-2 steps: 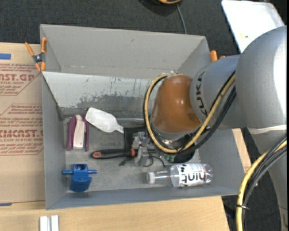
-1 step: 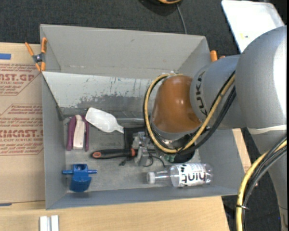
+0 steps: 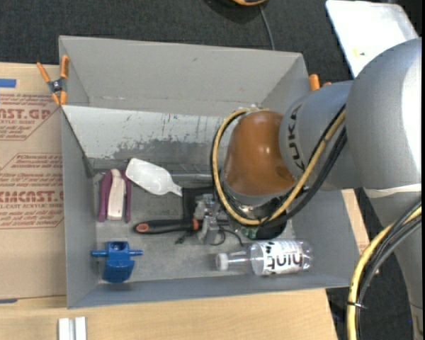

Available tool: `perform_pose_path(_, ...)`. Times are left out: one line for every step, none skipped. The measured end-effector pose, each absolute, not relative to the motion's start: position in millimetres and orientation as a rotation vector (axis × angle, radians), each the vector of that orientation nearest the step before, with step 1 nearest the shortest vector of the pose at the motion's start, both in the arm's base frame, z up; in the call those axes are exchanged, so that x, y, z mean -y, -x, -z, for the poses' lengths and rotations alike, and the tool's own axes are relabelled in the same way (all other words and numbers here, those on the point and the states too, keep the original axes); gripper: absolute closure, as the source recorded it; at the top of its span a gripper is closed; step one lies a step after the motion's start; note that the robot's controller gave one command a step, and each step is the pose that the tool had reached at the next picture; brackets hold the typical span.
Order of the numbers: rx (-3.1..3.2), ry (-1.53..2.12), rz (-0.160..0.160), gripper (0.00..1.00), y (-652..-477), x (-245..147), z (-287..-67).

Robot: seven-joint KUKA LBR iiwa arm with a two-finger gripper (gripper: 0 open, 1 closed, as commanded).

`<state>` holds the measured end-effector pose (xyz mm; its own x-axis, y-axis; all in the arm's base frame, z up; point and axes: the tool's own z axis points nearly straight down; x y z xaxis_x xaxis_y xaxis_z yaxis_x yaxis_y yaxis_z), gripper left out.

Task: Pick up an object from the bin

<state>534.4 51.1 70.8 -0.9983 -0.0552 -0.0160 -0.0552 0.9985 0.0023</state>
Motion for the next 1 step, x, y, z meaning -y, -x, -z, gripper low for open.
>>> perform_pose_path(-3.124, 0.087, -0.004, 1.00, -534.4, -51.2, -70.8)
